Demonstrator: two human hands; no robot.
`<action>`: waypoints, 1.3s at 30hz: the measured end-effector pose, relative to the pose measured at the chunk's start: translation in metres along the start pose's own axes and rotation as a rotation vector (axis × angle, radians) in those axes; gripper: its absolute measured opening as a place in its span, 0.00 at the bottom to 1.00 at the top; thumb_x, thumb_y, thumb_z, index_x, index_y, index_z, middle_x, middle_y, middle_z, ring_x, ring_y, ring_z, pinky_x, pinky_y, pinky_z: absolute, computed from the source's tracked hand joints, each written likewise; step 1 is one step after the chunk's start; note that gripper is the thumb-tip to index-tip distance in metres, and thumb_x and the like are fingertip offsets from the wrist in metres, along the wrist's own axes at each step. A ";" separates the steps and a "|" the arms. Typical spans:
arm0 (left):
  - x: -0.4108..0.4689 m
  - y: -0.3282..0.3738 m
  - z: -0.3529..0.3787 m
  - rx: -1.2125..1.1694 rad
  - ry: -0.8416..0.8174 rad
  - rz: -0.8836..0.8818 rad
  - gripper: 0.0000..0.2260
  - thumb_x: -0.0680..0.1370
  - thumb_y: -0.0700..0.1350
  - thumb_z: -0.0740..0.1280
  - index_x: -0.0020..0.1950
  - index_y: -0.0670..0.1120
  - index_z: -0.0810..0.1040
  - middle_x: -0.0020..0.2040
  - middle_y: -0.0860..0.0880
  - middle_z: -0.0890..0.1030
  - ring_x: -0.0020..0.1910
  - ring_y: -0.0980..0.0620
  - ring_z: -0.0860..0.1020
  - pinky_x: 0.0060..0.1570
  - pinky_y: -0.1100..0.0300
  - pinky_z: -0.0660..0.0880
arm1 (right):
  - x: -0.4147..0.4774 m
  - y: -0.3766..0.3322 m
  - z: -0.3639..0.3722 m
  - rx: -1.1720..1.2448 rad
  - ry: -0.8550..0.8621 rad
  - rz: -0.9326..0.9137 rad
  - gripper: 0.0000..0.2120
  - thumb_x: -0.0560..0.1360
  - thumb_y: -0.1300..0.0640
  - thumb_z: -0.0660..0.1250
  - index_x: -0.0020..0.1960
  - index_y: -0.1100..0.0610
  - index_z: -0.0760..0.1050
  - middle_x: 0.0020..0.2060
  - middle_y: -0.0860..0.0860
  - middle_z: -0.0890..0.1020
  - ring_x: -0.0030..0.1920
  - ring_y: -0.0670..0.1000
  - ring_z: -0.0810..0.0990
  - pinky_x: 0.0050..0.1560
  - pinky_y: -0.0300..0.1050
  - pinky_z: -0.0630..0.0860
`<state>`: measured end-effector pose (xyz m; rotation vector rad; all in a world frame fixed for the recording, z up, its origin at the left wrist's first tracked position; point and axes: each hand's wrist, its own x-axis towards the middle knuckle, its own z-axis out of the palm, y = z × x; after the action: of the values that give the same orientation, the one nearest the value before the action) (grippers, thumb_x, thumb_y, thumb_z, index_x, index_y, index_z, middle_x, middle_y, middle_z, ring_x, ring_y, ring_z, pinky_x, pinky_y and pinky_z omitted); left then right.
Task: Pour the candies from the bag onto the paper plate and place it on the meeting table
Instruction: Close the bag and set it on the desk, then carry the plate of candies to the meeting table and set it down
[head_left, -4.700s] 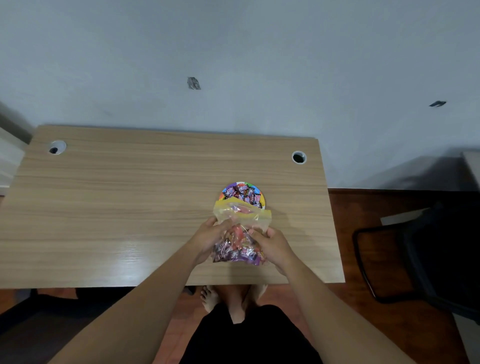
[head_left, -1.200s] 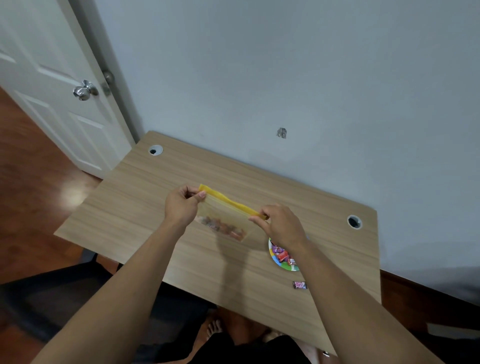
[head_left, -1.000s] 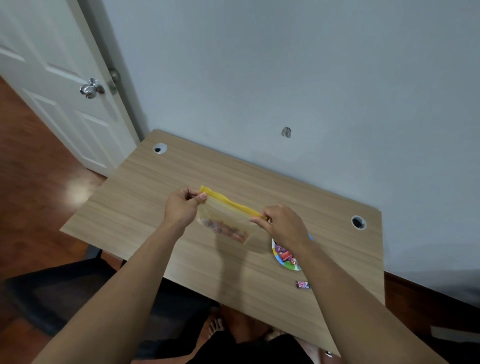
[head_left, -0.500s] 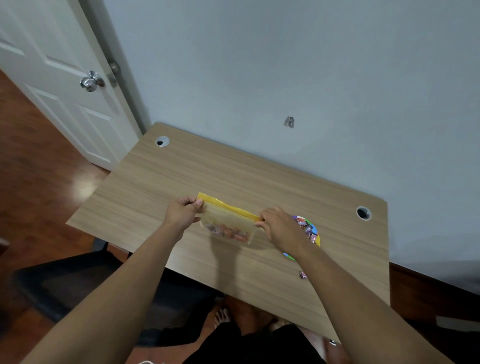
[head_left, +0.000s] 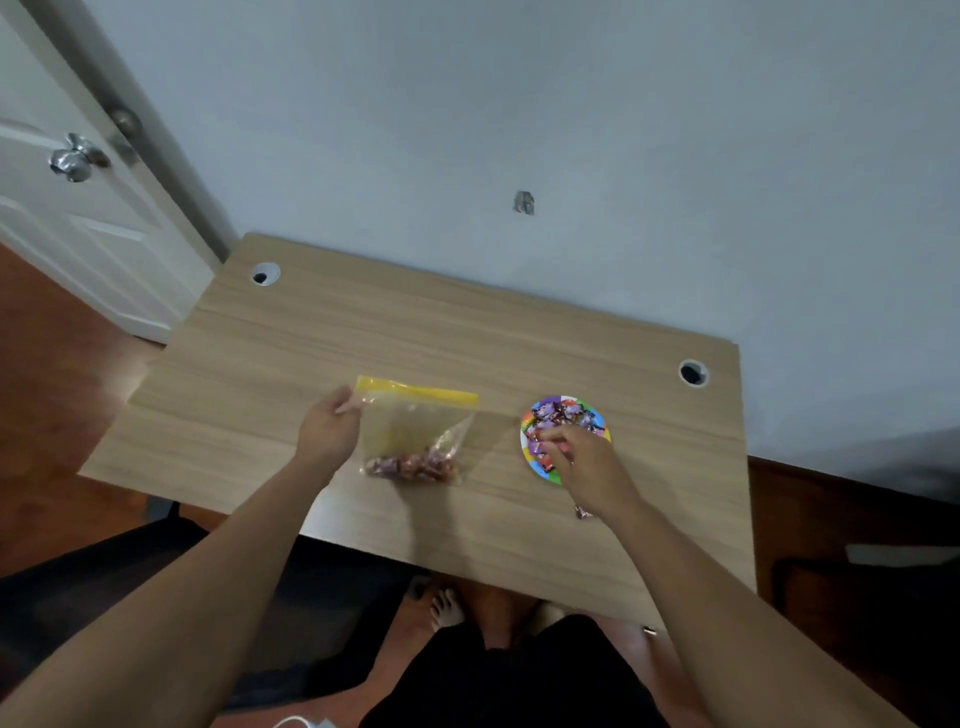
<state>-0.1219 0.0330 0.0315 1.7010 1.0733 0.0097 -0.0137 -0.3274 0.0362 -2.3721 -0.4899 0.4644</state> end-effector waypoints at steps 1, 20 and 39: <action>-0.004 0.007 0.005 0.091 0.005 0.063 0.23 0.83 0.46 0.67 0.79 0.43 0.76 0.77 0.42 0.78 0.73 0.42 0.79 0.74 0.50 0.73 | -0.003 0.010 -0.005 0.002 0.013 0.042 0.08 0.83 0.57 0.69 0.59 0.53 0.84 0.56 0.48 0.87 0.53 0.50 0.86 0.56 0.49 0.81; -0.036 -0.007 0.210 0.086 -0.382 -0.117 0.14 0.85 0.43 0.69 0.70 0.42 0.82 0.57 0.46 0.83 0.55 0.44 0.82 0.51 0.52 0.81 | -0.031 0.155 0.036 -0.223 -0.275 0.279 0.17 0.74 0.58 0.74 0.62 0.48 0.79 0.60 0.49 0.76 0.63 0.54 0.78 0.55 0.56 0.81; -0.034 -0.006 0.256 0.086 -0.318 -0.240 0.06 0.84 0.47 0.67 0.57 0.57 0.82 0.53 0.52 0.85 0.62 0.44 0.85 0.64 0.41 0.82 | 0.036 0.140 0.019 0.084 0.008 0.142 0.14 0.78 0.54 0.73 0.63 0.51 0.79 0.60 0.49 0.80 0.60 0.51 0.80 0.59 0.50 0.80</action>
<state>-0.0212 -0.1838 -0.0654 1.5742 1.0394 -0.4513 0.0396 -0.4001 -0.0782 -2.3358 -0.2935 0.5293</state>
